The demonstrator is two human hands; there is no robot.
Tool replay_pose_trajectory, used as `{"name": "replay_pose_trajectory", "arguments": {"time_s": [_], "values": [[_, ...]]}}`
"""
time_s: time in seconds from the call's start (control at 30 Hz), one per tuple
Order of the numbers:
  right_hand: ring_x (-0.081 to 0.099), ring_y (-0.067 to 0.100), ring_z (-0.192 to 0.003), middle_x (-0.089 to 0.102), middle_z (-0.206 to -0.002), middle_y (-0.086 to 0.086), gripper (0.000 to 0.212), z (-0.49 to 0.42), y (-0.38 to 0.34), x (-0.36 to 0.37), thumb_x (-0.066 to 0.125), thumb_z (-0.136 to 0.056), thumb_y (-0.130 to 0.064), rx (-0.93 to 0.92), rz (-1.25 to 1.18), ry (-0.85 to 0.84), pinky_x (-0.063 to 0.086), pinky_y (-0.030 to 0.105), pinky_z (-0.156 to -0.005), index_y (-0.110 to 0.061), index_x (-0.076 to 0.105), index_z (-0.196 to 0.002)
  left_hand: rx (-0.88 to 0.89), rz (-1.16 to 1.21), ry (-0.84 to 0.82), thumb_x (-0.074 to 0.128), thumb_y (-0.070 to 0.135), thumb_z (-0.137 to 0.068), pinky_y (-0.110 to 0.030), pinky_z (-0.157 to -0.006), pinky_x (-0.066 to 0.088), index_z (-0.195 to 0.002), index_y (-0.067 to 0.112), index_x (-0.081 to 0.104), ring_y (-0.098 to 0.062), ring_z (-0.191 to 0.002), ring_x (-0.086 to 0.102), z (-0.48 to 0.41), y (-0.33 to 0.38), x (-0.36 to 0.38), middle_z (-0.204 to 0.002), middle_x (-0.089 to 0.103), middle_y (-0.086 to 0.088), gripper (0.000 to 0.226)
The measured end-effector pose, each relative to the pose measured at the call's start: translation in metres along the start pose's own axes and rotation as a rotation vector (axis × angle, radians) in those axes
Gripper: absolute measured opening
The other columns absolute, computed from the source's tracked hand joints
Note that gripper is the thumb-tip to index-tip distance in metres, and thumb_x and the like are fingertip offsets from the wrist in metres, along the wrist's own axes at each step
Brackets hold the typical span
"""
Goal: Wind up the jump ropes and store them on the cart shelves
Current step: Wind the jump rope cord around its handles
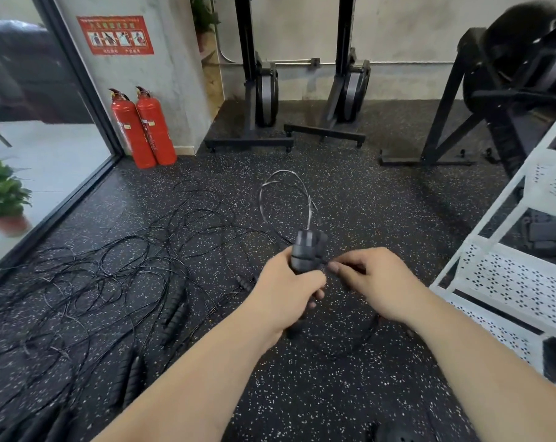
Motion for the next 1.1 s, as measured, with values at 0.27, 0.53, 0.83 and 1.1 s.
{"name": "replay_pose_trajectory", "arguments": {"time_s": [0.27, 0.53, 0.83, 1.1], "values": [[0.037, 0.014, -0.047, 0.046, -0.048, -0.007, 0.023, 0.007, 0.018, -0.050, 0.057, -0.105, -0.049, 0.000, -0.047, 0.074, 0.035, 0.034, -0.056, -0.045, 0.077, -0.094, 0.098, -0.016, 0.337, 0.066, 0.004, -0.092, -0.035, -0.066, 0.051, -0.100, 0.020, 0.065, -0.018, -0.065, 0.058, -0.017, 0.013, -0.078, -0.073, 0.070, -0.004, 0.018], [0.037, 0.006, -0.047, 0.052, -0.053, -0.012, 0.025, 0.000, -0.002, -0.004, 0.061, -0.106, -0.042, -0.019, -0.152, 0.101, 0.030, 0.026, -0.049, -0.037, 0.076, -0.087, 0.024, 0.127, 0.074, 0.066, 0.002, -0.093, -0.035, -0.065, 0.049, -0.109, 0.015, 0.065, -0.022, -0.063, 0.058, -0.002, 0.001, -0.013, -0.074, 0.070, -0.010, 0.021], [0.046, 0.003, -0.049, 0.061, -0.060, -0.010, 0.025, -0.004, -0.004, -0.002, 0.057, -0.106, -0.047, -0.035, 0.058, -0.053, 0.039, 0.030, -0.054, -0.039, 0.072, -0.087, -0.015, 0.229, 0.000, 0.062, -0.003, -0.093, -0.033, -0.064, 0.053, -0.125, 0.024, 0.073, -0.017, -0.062, 0.058, -0.008, -0.008, -0.006, -0.081, 0.069, -0.011, 0.044], [0.041, 0.005, -0.045, 0.056, -0.052, -0.013, 0.027, 0.001, 0.012, -0.041, 0.054, -0.106, -0.050, 0.004, 0.054, 0.131, 0.036, 0.029, -0.051, -0.042, 0.072, -0.087, 0.002, 0.262, 0.176, 0.065, -0.003, -0.091, -0.034, -0.064, 0.056, -0.120, 0.008, 0.066, -0.018, -0.062, 0.060, -0.021, -0.005, -0.047, -0.081, 0.067, -0.012, 0.031]]}}
Point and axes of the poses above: each hand's wrist, its own z-axis away from the middle knuckle, its own x-axis out of the palm, y = z × x, the point moved 8 cm from there along -z, towards the middle knuckle
